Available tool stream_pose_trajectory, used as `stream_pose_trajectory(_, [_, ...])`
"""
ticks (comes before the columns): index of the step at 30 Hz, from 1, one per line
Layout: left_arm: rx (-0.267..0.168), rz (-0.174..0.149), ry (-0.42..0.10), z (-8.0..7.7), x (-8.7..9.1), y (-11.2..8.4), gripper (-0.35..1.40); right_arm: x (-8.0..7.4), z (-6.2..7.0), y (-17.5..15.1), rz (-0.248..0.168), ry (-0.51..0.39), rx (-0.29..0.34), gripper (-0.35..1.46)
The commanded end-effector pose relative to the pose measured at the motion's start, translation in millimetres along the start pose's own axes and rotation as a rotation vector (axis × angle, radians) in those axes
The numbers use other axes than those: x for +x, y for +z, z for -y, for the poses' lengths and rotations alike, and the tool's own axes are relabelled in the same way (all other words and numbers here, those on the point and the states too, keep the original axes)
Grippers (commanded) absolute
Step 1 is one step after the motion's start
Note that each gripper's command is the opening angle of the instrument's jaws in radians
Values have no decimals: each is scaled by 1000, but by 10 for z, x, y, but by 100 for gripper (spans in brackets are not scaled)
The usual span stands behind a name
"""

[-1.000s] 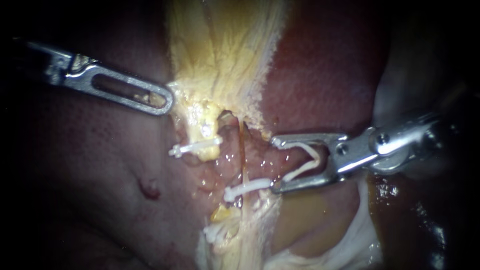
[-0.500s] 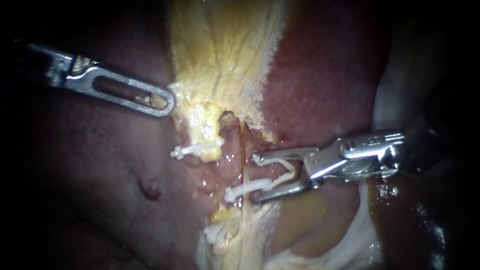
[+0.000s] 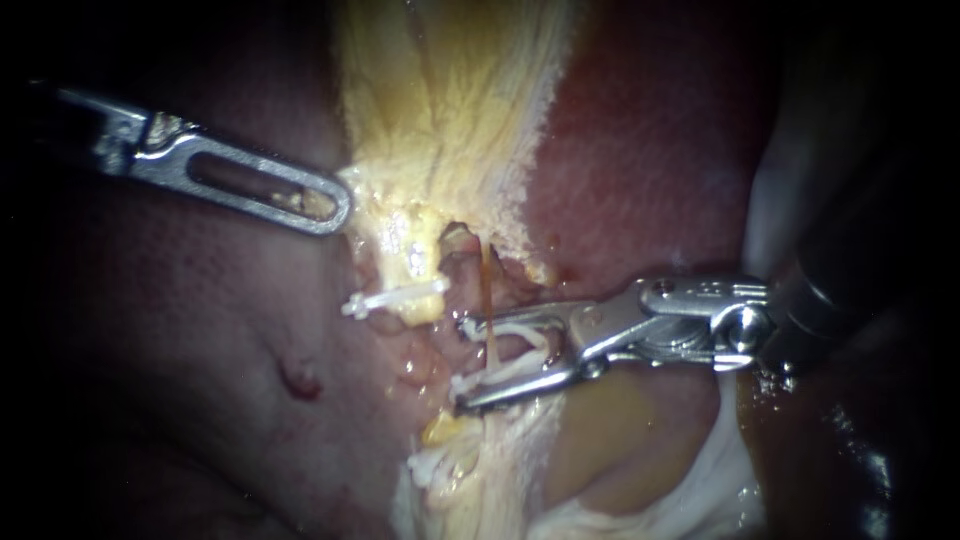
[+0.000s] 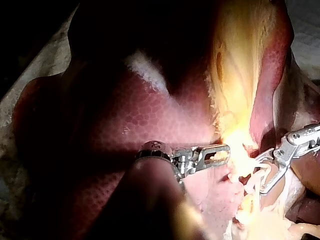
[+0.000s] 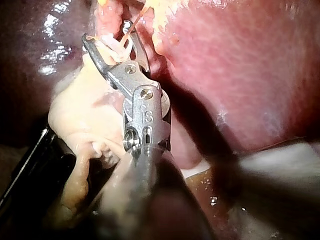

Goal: Clipping second clip right tube

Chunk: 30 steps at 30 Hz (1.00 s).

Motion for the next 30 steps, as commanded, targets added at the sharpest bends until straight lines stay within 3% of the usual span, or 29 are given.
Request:
stream_pose_trajectory(1, [0, 0, 0, 0, 0, 0, -35, 0, 0, 1, -6, 8, 8, 49])
stream_pose_trajectory(12, [0, 0, 0, -1, 0, 0, -35, 3, 5, 2, -60, 47, 84, 48])
stream_pose_trajectory(22, [1, -1, 0, -3, 0, 0, -35, 17, 29, 4, -113, 75, 149, 48])
stream_pose_trajectory(30, [1, -1, 1, -4, 0, 0, -35, 28, 48, 6, -110, 72, 180, 47])
